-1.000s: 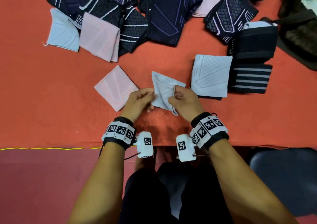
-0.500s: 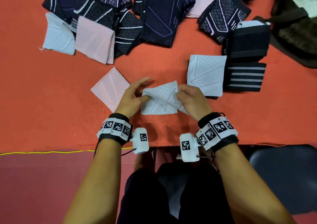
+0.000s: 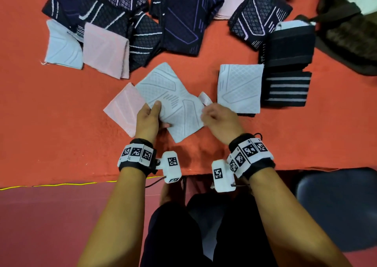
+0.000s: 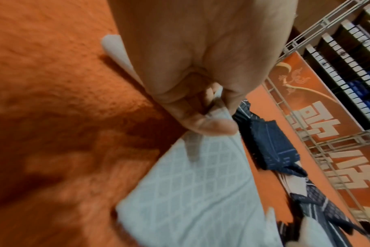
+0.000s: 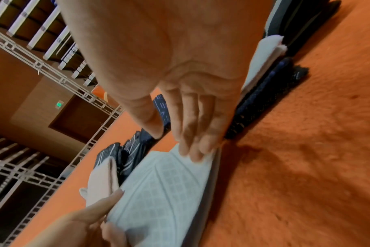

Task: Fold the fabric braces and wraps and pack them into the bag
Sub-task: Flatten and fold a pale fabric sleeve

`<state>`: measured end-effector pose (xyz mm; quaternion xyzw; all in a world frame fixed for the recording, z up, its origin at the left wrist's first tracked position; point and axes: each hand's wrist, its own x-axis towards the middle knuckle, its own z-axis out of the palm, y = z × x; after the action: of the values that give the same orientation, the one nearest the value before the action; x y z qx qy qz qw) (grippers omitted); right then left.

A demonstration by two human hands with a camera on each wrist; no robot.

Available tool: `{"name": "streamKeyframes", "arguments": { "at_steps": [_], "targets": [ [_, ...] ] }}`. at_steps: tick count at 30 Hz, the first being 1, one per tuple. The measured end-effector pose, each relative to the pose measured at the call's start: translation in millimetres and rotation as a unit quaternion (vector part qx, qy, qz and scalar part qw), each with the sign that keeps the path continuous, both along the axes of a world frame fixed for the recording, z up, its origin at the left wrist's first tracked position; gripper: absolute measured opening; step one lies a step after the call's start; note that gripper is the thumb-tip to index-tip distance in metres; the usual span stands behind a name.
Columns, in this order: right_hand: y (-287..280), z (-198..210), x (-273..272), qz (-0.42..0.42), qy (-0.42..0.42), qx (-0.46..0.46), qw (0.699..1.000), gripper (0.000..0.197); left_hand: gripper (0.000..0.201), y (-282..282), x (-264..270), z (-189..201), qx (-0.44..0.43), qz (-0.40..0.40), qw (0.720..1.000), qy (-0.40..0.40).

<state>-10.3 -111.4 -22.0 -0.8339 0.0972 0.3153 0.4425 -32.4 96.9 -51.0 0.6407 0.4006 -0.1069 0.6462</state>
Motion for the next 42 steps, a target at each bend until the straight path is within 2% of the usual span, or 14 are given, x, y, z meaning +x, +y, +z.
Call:
{"name": "streamKeyframes", "arguments": {
  "at_steps": [3,6,10,13,16,19,22,25,27,29,33,36,39,42],
  "targets": [
    [6.1,-11.5,-11.0,0.057,0.057,-0.054,0.995,0.030,0.029,-2.7,-8.3,-5.7,0.014,-0.020,0.998,0.060],
    [8.2,-13.6,-18.1,0.025,0.040,-0.063,0.997,0.035,0.041,-0.9,-13.9,-7.9,0.049,-0.055,0.993,0.092],
    [5.5,-18.1,-21.6,0.015,0.015,-0.055,0.998,0.045,0.031,-2.4,-15.6,-2.2,-0.030,-0.028,0.996,0.075],
    [4.8,-17.4,-20.8,0.013,0.008,-0.075,0.997,0.050,0.020,-10.1,-18.4,2.9,-0.087,-0.011,0.991,0.097],
    [5.2,-15.8,-22.3,0.014,0.006,-0.064,0.998,0.061,0.022,-16.3,-27.9,-0.4,-0.087,-0.062,0.987,0.122],
    [2.5,-16.5,-25.4,0.033,0.045,-0.020,0.998,0.067,0.029,-17.3,-36.4,-7.0,-0.078,-0.104,0.982,0.140],
    [1.3,-19.3,-25.0,0.027,0.074,-0.023,0.997,0.059,0.027,-14.2,-39.8,-8.0,-0.075,-0.109,0.981,0.140],
    [3.5,-19.0,-24.1,-0.011,0.084,-0.021,0.996,0.022,0.026,-8.9,-42.2,-3.8,-0.061,-0.116,0.985,0.116],
    [2.1,-14.6,-24.1,-0.016,0.073,-0.030,0.997,0.007,0.027,-5.7,-42.9,0.8,-0.051,-0.120,0.986,0.107],
    [-3.9,-7.7,-22.3,0.006,0.064,-0.059,0.996,0.008,0.025,-3.0,-44.5,3.4,-0.052,-0.113,0.986,0.109],
    [-25.1,-0.2,-15.8,0.047,0.075,-0.142,0.986,0.023,0.018,2.7,-47.2,3.3,-0.075,-0.126,0.980,0.136],
    [-39.3,0.7,-13.3,0.054,0.090,-0.187,0.977,0.023,0.022,3.8,-42.7,2.4,-0.069,-0.112,0.982,0.136],
    [-47.0,1.7,-11.1,0.037,0.091,-0.220,0.971,0.020,0.030,7.5,-37.0,4.0,-0.002,-0.076,0.993,0.095],
    [-45.1,2.2,-9.8,0.014,0.078,-0.213,0.974,0.018,0.031,7.4,-30.6,9.0,0.002,-0.073,0.996,0.052]
  ]
}}
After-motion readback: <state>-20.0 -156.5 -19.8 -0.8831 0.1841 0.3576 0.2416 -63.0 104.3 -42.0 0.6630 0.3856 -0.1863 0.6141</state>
